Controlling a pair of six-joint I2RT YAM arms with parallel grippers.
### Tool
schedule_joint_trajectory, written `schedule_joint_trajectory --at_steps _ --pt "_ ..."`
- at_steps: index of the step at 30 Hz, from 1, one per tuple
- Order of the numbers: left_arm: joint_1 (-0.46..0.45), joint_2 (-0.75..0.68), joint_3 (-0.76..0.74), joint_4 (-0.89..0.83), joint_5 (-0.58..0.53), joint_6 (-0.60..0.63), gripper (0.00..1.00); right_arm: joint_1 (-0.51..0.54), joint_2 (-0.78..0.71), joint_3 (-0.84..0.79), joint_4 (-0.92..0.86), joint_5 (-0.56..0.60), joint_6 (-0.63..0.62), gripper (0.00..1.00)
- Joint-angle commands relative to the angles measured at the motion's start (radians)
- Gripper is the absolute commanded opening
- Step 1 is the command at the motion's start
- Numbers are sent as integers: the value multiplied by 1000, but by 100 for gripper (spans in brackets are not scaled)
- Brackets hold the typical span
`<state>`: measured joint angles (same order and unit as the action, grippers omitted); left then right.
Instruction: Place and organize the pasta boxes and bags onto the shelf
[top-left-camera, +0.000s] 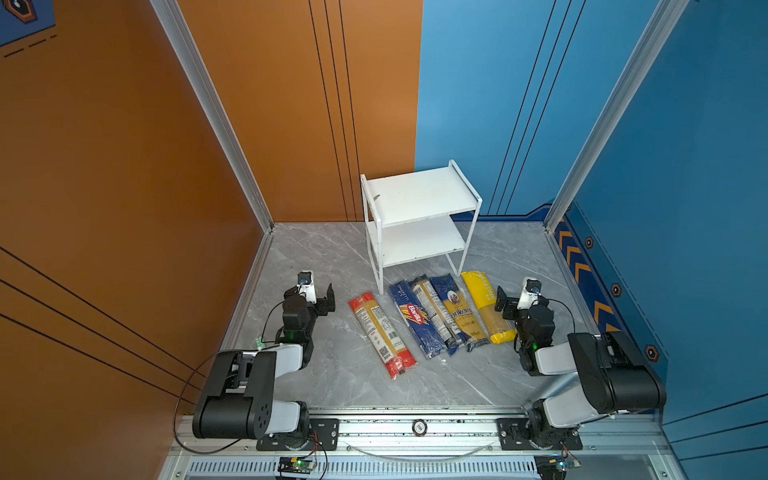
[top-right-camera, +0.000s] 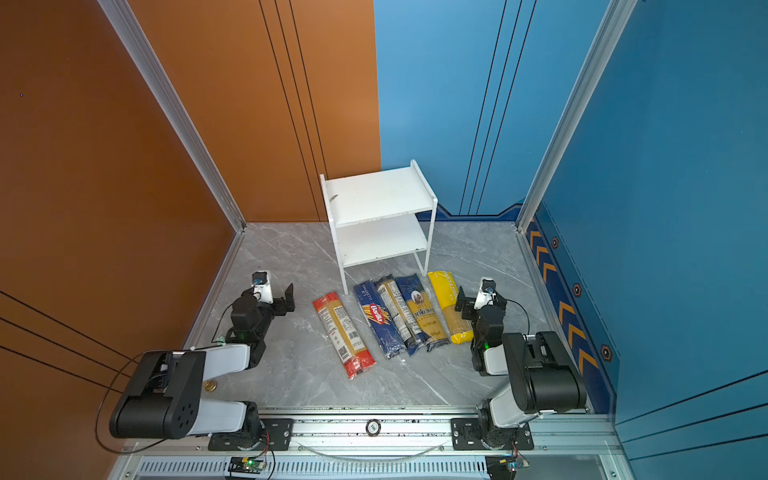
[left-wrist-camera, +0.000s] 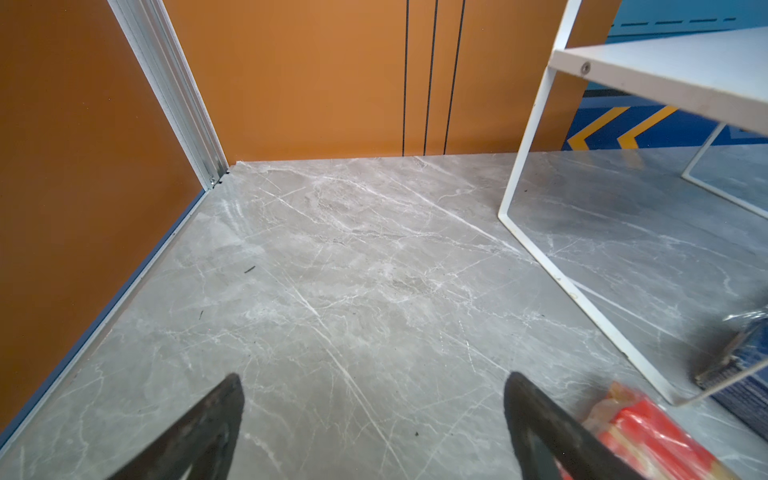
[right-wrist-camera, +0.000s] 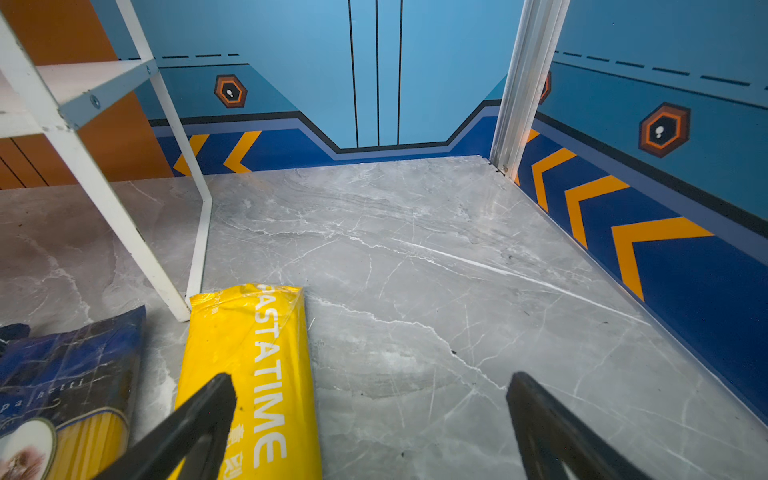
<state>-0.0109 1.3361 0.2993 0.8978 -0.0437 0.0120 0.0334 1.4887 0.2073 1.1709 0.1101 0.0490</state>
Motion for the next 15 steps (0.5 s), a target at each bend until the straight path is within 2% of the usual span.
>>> schedule_joint_trajectory --at_steps 1,9,15 --pt "-9 -104 7 -99 9 6 98 -4 -96 28 -135 -3 3 100" --pt "-58 -198 32 -191 65 -101 98 -1 -358 185 -657 -103 21 100" --pt "-160 -281 58 -344 27 -111 98 13 -544 198 -807 -190 81 100"
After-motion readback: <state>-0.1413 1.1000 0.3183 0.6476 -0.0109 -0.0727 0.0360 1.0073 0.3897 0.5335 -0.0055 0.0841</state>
